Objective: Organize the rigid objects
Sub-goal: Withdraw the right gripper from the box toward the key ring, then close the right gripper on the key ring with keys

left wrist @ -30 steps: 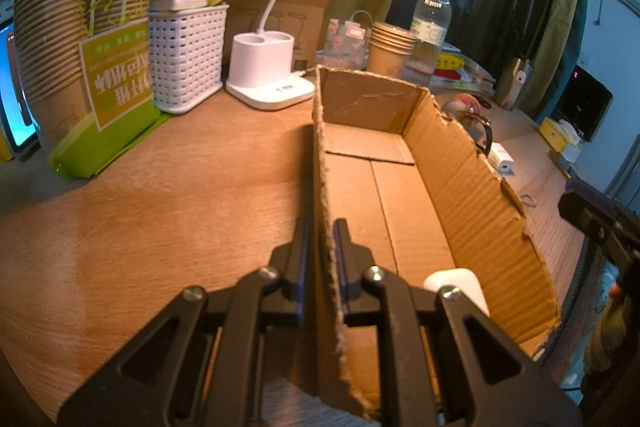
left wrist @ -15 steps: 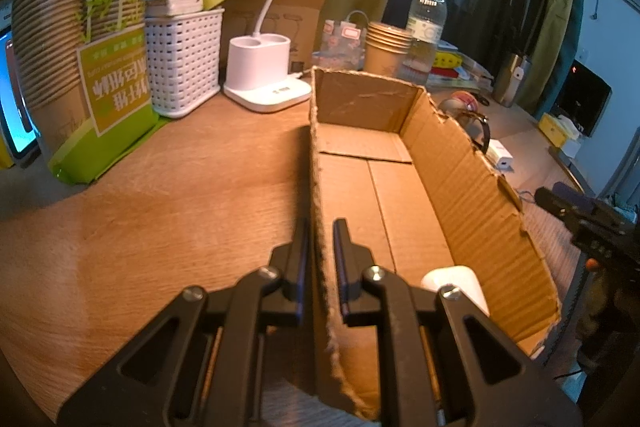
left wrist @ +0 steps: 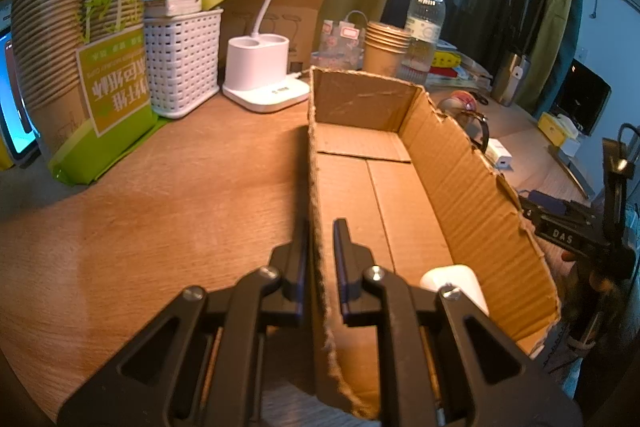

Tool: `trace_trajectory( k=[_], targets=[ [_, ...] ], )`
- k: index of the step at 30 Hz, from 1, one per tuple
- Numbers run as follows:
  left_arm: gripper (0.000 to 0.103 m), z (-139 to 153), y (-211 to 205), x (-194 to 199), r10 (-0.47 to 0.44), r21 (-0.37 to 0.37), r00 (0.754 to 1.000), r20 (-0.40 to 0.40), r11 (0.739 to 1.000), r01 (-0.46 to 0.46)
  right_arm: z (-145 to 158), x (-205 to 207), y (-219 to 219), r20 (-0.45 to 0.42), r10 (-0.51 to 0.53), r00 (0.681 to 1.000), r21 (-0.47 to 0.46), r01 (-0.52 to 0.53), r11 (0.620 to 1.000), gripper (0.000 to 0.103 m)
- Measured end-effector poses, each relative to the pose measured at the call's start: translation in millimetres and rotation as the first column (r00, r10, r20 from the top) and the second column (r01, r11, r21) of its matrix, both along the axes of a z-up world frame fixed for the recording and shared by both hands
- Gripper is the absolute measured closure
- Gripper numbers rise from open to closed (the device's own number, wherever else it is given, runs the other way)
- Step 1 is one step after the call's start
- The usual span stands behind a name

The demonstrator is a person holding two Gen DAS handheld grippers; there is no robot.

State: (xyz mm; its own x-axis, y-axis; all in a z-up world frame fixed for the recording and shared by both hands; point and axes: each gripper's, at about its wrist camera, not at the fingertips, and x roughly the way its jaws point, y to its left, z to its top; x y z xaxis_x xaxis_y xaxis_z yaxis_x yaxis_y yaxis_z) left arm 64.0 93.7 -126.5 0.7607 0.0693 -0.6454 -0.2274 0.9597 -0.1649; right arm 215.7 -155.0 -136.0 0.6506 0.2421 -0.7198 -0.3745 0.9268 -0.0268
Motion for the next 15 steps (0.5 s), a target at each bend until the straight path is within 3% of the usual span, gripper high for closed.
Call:
trace_trajectory(
  k=[15],
  targets=[
    [0.090, 0.9, 1.2, -1.5, -0.004, -0.004, 1.000, 0.006, 1.000, 0.005, -0.7, 16.7, 19.4, -0.031, 0.047, 0.998, -0.074, -0.049, 0.996, 0.042]
  ],
)
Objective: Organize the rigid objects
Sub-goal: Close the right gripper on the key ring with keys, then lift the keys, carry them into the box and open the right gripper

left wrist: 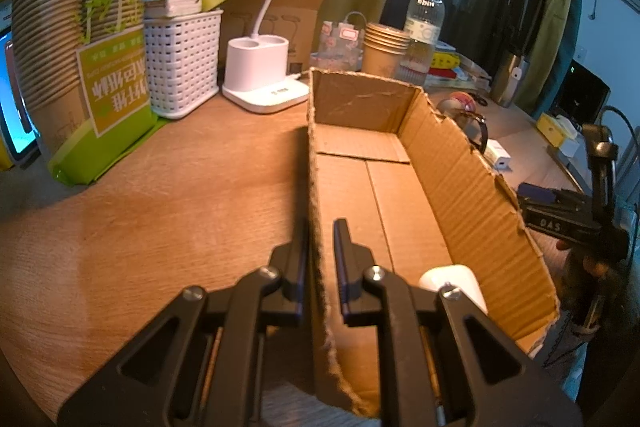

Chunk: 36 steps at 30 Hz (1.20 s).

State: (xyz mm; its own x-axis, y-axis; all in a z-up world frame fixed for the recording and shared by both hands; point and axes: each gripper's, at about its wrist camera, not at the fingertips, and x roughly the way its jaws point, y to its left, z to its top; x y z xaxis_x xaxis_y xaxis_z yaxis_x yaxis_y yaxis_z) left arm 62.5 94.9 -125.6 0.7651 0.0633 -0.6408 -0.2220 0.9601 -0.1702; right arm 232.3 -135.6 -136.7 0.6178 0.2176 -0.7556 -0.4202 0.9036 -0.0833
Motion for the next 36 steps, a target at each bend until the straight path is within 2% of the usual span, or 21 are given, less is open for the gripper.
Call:
trace_trajectory(
  k=[3, 5, 8, 15, 17, 24, 36],
  targets=[
    [0.090, 0.0, 0.0, -0.1, 0.001, 0.000, 1.000, 0.000, 1.000, -0.001, -0.1, -0.7, -0.4, 0.001, 0.004, 1.000, 0.001, -0.004, 1.000, 0.043],
    [0.090, 0.0, 0.0, -0.1, 0.000, 0.000, 1.000, 0.000, 1.000, 0.000, 0.7, -1.3, 1.1, 0.012, 0.005, 1.000, 0.003, -0.005, 1.000, 0.060],
    [0.090, -0.1, 0.1, -0.1, 0.000, 0.001, 1.000, -0.001, 1.000, 0.000, 0.5, -1.8, 0.9, 0.023, 0.002, 1.000, 0.006, -0.003, 1.000, 0.074],
    [0.090, -0.3, 0.2, -0.2, 0.000, 0.001, 1.000, 0.000, 1.000, 0.000, 2.3, -7.2, -1.8, 0.049, 0.011, 0.999, 0.015, -0.011, 1.000, 0.080],
    [0.090, -0.3, 0.4, -0.3, 0.000, 0.001, 1.000, -0.001, 1.000, 0.000, 3.7, -10.4, -3.3, 0.063, 0.009, 0.998, 0.020, -0.010, 1.000, 0.088],
    [0.090, -0.4, 0.1, -0.3, 0.000, 0.001, 1.000, 0.000, 1.000, 0.000, 8.9, -23.7, -6.0, 0.084, 0.021, 0.996, 0.040, -0.024, 0.999, 0.089],
    [0.090, -0.7, 0.9, 0.0, -0.001, 0.001, 1.000, -0.001, 1.000, 0.001, 37.8, -45.5, -1.7, 0.159, 0.046, 0.986, 0.064, -0.057, 0.996, 0.090]
  ],
)
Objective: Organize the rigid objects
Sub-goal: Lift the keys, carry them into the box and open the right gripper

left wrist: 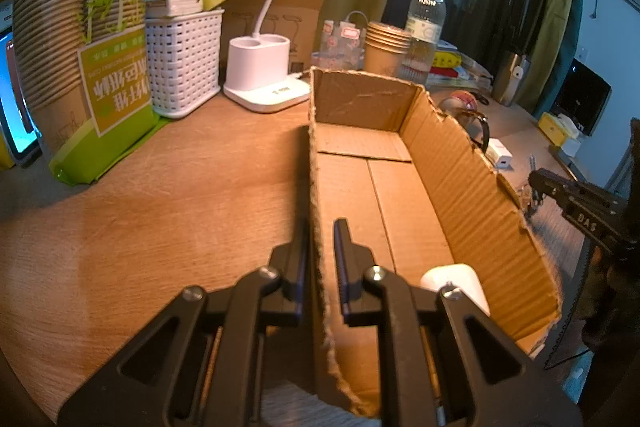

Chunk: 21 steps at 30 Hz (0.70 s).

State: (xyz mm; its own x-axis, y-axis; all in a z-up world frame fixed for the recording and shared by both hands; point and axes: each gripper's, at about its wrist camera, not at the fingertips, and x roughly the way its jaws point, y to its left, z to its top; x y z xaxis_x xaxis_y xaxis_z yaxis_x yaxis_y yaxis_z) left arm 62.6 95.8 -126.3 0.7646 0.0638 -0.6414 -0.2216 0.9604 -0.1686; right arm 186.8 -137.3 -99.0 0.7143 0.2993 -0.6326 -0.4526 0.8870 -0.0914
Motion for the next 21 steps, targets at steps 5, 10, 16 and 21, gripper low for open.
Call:
trace_trajectory(
  k=[5, 10, 16, 21],
  targets=[
    [0.090, -1.4, 2.0, -0.3, -0.001, 0.002, 1.000, -0.001, 1.000, 0.001, 7.1, -4.3, 4.2, 0.019, 0.012, 1.000, 0.003, -0.012, 1.000, 0.090],
    [0.090, -1.3, 1.8, -0.4, -0.001, 0.003, 1.000, -0.001, 1.000, 0.001, 16.6, -9.3, 6.9, 0.043, 0.023, 0.999, 0.014, -0.023, 1.000, 0.090],
    [0.090, -1.3, 1.7, -0.4, -0.001, 0.003, 1.000, -0.002, 1.000, 0.001, 30.6, -18.1, 10.3, 0.076, 0.042, 0.996, 0.030, -0.044, 0.999, 0.090],
    [0.090, -1.2, 1.5, -0.4, -0.002, 0.003, 1.000, -0.001, 1.000, 0.002, 42.7, -24.7, 15.9, 0.107, 0.061, 0.992, 0.042, -0.066, 0.997, 0.090]
  ],
)
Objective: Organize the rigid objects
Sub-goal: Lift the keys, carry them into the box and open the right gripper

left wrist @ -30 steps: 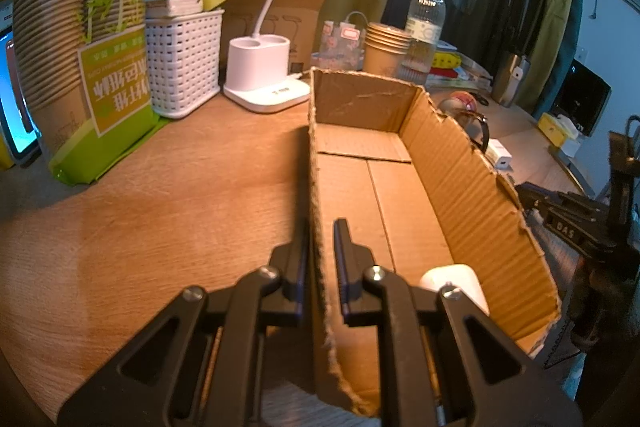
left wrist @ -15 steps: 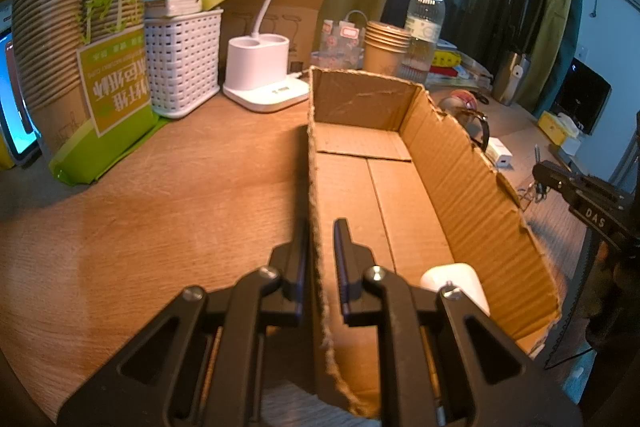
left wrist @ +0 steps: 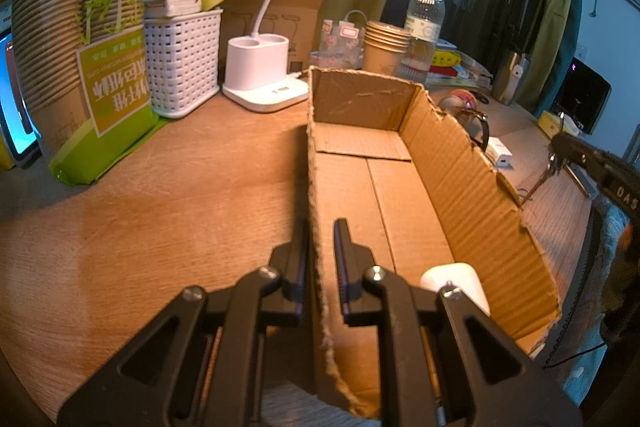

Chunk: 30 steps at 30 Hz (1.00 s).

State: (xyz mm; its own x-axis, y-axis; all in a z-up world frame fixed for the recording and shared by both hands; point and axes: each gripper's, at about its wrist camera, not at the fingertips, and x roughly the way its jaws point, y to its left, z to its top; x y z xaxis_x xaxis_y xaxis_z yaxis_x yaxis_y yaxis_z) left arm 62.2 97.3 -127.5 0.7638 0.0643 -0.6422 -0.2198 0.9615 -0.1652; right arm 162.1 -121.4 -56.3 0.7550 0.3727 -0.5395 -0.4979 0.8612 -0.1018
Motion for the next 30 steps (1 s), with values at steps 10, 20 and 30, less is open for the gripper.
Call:
trace_trajectory(
  k=[10, 20, 30],
  targets=[
    [0.090, -0.5, -1.4, 0.4, -0.003, 0.003, 1.000, 0.000, 1.000, 0.003, 26.3, -21.3, 21.2, 0.063, 0.077, 0.995, 0.016, -0.078, 0.997, 0.090],
    [0.090, -0.6, -1.3, 0.3, -0.002, 0.003, 1.000, 0.000, 1.000, 0.002, 48.1, -41.3, 45.6, 0.112, 0.161, 0.981, 0.036, -0.165, 0.986, 0.090],
    [0.090, -0.5, -1.9, 0.3, -0.002, 0.004, 1.000, 0.000, 1.000, 0.002, 40.0, -52.4, 73.8, 0.086, 0.247, 0.965, 0.048, -0.252, 0.967, 0.090]
  ],
)
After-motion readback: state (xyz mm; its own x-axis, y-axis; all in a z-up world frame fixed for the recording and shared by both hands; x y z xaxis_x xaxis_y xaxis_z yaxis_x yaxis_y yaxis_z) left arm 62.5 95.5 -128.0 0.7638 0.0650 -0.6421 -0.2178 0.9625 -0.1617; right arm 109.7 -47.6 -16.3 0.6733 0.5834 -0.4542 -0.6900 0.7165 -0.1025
